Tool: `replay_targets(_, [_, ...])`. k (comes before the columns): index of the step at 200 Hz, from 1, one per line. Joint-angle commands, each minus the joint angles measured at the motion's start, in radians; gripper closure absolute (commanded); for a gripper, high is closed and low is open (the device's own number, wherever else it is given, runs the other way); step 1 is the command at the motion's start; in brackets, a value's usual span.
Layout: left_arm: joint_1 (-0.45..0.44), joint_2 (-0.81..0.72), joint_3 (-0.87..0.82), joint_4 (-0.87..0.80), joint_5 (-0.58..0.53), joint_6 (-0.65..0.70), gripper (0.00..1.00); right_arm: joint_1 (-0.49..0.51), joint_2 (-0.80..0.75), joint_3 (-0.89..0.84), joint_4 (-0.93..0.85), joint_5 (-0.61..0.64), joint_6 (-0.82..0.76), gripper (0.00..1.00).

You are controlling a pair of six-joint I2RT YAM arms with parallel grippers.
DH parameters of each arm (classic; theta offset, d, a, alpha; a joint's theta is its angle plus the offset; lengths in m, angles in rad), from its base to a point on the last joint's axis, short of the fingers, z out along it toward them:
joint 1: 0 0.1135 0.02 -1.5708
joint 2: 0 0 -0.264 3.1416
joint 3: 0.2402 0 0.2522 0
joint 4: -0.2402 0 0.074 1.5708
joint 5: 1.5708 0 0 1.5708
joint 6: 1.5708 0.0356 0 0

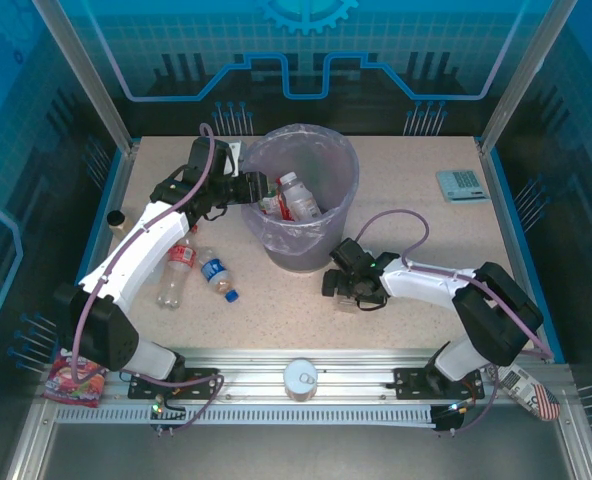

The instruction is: Put the plastic bottles in the bin

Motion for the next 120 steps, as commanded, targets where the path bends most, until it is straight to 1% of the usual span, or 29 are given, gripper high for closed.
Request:
replay_targets(1, [-0.004, 0.021, -0.023, -0.077, -0.03, 0.033, 0.45, -0.007, 0.009, -0.045, -0.02, 0.027, 0.008, 0.01])
replay_targets(30, [-0.006, 0.026, -0.022, -0.079, -0.027, 0.035, 0.45, -0.035, -0.044, -0.075, -0.061, 0.051, -0.005, 0.04])
replay_targets(94, [-0.005, 0.02, -0.022, -0.081, -0.028, 0.04, 0.45, -0.114, -0.166, -0.125, -0.157, 0.075, -0.07, 0.25])
replay_targets(120, [-0.005, 0.02, -0.021, -0.081, -0.027, 0.04, 0.45, -0.143, -0.229, -0.135, -0.193, 0.082, -0.097, 0.3])
